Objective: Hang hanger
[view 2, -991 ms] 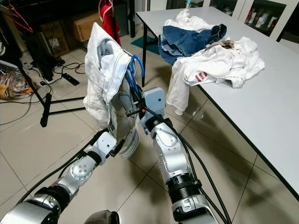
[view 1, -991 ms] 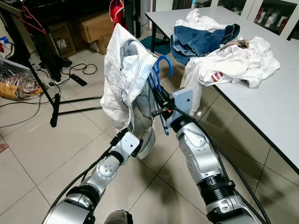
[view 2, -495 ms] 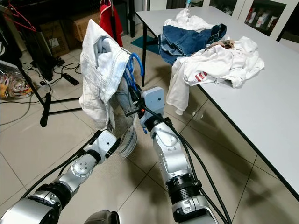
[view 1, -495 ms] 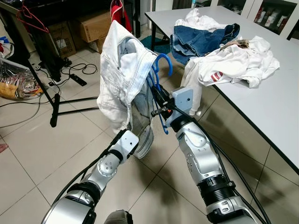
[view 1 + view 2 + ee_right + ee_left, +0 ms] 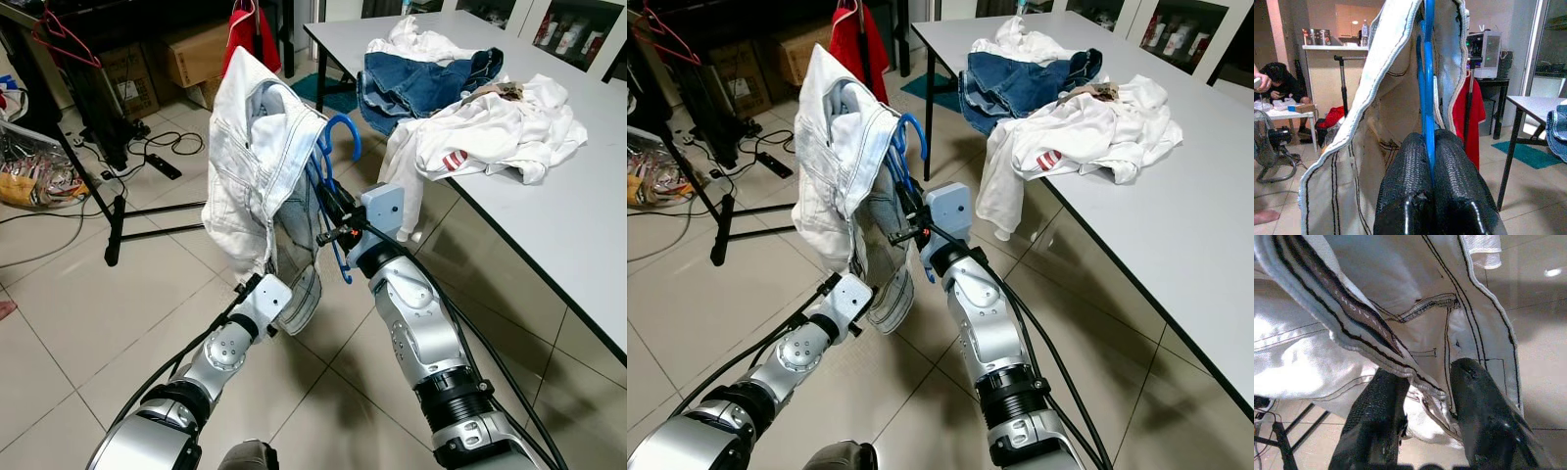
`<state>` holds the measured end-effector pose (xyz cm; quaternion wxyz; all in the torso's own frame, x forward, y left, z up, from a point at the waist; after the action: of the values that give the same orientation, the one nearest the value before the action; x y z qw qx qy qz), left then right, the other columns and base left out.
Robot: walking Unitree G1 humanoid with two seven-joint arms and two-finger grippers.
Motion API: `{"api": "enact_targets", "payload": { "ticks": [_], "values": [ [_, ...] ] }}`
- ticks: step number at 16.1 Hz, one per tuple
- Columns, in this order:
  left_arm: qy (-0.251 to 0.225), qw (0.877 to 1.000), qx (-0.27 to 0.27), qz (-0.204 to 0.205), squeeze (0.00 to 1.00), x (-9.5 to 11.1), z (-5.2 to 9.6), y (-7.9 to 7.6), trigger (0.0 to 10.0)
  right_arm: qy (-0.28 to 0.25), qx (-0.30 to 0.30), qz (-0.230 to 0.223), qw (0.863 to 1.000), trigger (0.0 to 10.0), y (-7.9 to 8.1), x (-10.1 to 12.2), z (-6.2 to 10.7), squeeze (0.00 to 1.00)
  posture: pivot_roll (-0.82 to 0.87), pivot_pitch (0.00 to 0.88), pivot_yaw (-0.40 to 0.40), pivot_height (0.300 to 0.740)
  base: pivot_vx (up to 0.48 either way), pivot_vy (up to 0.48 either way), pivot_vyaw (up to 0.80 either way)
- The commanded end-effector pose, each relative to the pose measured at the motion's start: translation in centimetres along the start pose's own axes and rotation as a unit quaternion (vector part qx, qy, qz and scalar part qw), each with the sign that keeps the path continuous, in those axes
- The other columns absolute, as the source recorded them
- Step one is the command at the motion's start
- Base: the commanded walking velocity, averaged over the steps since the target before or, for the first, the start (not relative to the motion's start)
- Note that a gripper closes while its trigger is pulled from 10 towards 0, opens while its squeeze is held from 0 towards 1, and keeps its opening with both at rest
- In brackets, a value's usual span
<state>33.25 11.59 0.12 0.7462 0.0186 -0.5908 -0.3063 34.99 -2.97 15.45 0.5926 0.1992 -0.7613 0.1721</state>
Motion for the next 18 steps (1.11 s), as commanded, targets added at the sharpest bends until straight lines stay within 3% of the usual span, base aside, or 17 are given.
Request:
{"api": "enact_targets", "payload": {
  "ticks": [1, 11, 18],
  "values": [
    [-0.006, 1.0, 0.0, -0.004, 0.0, 0.3, -0.1, 0.2, 0.0, -0.049, -0.006, -0.005, 0.999, 10.0, -0.3, 2.4, -0.3, 0.0, 0.03, 0.0, 0.027, 0.74, 0.0, 0.0, 0.0],
    [-0.01, 1.0, -0.002, 0.0, 0.0, 0.1, 0.1, -0.2, 0.0, -0.033, -0.017, -0.008, 0.999, 10.0, -0.7, 1.7, -0.1, 0.0, 0.03, 0.0, 0.026, 0.74, 0.0, 0.0, 0.0],
    [-0.022, 0.999, -0.011, 0.023, 0.0, 0.4, 0.2, -0.8, 0.0, 0.005, -0.062, 0.001, 0.998, 10.0, -1.9, 0.2, -0.1, 0.0, 0.03, 0.0, 0.026, 0.74, 0.0, 0.0, 0.0]
  ]
}}
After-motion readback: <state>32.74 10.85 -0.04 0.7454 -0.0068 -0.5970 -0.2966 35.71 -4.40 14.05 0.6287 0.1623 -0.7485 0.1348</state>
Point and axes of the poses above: a point about 5 cm out from each wrist's last joint towards the gripper, its own z axis pointing back from the gripper into the wrist, its own x axis along the axis of the wrist's last joint, y = z × x, the point moved 4 cm from there along -z, pointing out of the wrist towards the gripper, and after that the axes turned 4 degrees about z, right-handed, at the moved point
